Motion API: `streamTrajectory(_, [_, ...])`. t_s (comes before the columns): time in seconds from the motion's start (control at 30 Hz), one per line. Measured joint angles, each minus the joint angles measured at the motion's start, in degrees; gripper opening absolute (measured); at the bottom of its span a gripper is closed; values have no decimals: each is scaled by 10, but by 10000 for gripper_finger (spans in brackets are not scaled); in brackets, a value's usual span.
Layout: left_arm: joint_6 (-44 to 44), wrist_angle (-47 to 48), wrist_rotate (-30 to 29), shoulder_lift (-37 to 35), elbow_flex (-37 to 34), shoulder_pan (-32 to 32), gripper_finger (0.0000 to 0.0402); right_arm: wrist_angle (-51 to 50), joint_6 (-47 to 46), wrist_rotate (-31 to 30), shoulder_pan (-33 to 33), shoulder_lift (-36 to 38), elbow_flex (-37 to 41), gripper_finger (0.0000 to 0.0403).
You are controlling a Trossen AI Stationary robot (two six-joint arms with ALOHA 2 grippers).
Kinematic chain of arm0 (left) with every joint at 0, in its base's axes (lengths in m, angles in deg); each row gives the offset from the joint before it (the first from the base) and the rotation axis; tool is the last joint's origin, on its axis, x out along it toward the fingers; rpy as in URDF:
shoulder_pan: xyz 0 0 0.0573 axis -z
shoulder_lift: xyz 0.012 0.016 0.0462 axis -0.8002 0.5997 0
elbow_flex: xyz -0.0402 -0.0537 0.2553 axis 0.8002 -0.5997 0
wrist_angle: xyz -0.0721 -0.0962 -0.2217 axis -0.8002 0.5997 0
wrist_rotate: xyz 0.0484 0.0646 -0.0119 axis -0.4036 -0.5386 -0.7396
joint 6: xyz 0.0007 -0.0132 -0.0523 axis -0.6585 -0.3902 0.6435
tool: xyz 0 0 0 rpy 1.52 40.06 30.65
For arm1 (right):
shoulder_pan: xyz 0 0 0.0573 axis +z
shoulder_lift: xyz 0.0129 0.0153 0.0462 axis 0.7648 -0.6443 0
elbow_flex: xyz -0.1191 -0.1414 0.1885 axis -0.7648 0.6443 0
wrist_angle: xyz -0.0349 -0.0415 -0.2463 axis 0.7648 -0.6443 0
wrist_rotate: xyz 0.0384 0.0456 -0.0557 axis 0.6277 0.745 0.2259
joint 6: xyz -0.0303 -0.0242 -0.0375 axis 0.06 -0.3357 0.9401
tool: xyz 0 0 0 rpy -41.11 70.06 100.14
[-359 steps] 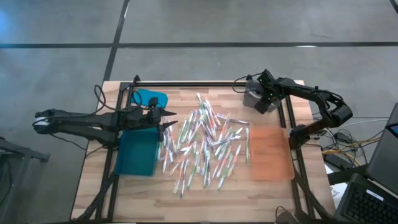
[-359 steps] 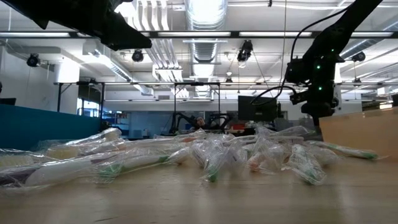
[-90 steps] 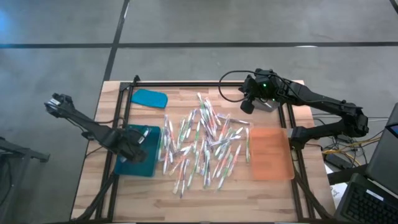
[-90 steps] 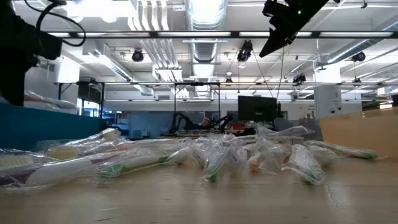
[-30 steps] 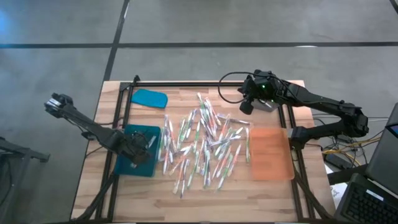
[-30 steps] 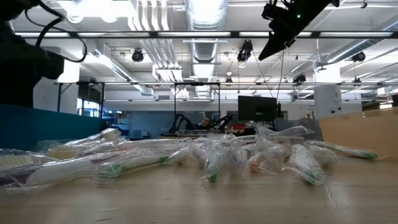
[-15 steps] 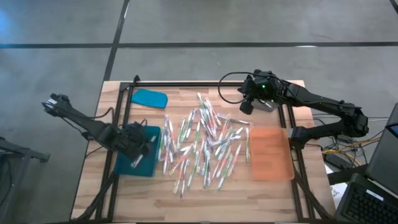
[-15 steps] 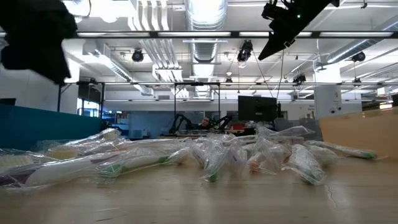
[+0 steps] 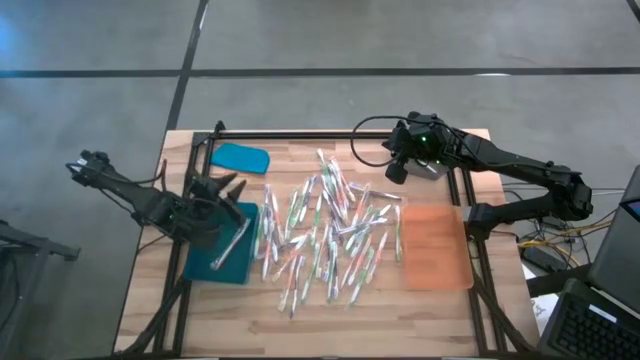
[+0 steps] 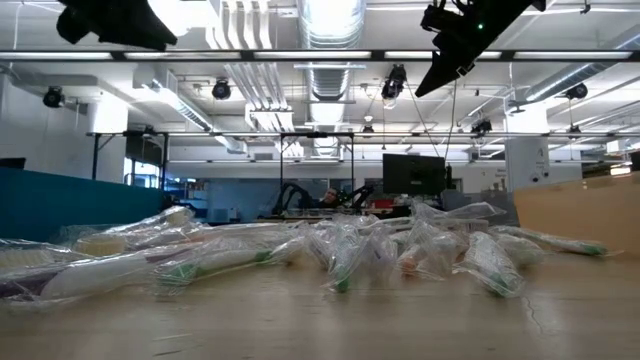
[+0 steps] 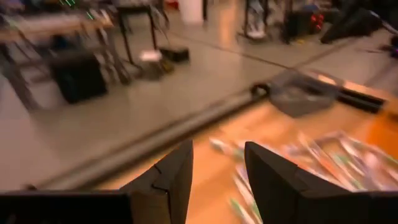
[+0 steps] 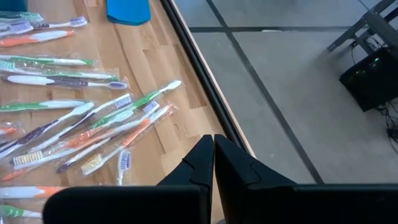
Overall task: Pick & Place Toothbrushes
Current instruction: Put the purple toothbrush into the orange bin
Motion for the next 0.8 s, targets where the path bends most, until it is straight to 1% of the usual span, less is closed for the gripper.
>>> streamTrajectory(0.07, [-9, -2, -15, 0, 3, -7, 151, 0, 0, 0, 0, 0, 0, 8])
streamTrajectory(0.17, [-27, -7, -11, -1, 3, -21, 151, 0, -1, 0, 0, 0, 0, 8])
streamTrajectory(0.27, [-79, -25, 32, 0, 3, -38, 151, 0, -1, 0, 0, 0, 0, 8])
streamTrajectory(0.37, [-159, -66, 71, 2, 3, -57, 151, 0, -1, 0, 0, 0, 0, 8])
streamTrajectory(0.5, [-287, -159, 131, 5, 3, -95, 151, 0, -1, 0, 0, 0, 1, 8])
streamTrajectory(0.6, [-365, -216, 186, 7, 3, -129, 151, 0, -1, 0, 0, 0, 1, 8])
streamTrajectory(0.67, [-393, -237, 222, 8, 3, -154, 151, 0, -1, 0, 0, 0, 1, 8])
streamTrajectory(0.8, [-422, -259, 291, 11, 2, -208, 151, 0, -1, 0, 0, 0, 1, 8])
